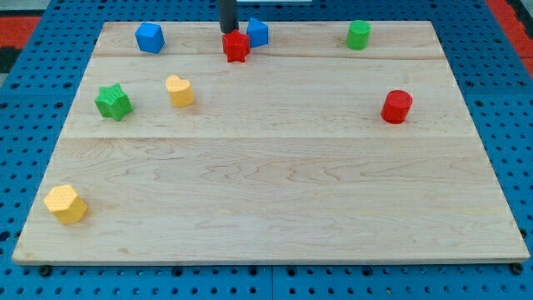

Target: Push red star to the bottom centre of the board

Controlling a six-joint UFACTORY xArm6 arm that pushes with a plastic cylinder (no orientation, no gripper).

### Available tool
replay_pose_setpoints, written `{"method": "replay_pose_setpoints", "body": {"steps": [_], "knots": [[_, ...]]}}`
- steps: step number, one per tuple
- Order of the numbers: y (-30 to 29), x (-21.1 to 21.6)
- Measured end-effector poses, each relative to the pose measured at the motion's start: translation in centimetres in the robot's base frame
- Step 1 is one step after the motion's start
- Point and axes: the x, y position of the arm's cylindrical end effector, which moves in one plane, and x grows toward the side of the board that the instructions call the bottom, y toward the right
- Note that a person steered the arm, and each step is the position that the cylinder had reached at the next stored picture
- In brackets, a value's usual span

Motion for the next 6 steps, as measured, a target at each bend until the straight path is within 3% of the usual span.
{"method": "replay_pose_setpoints", "body": {"steps": [3,4,5,6], "knots": [[-0.4,14.1],[-0.4,14.0],[0.8,10.8],[2.7,11.1]]}}
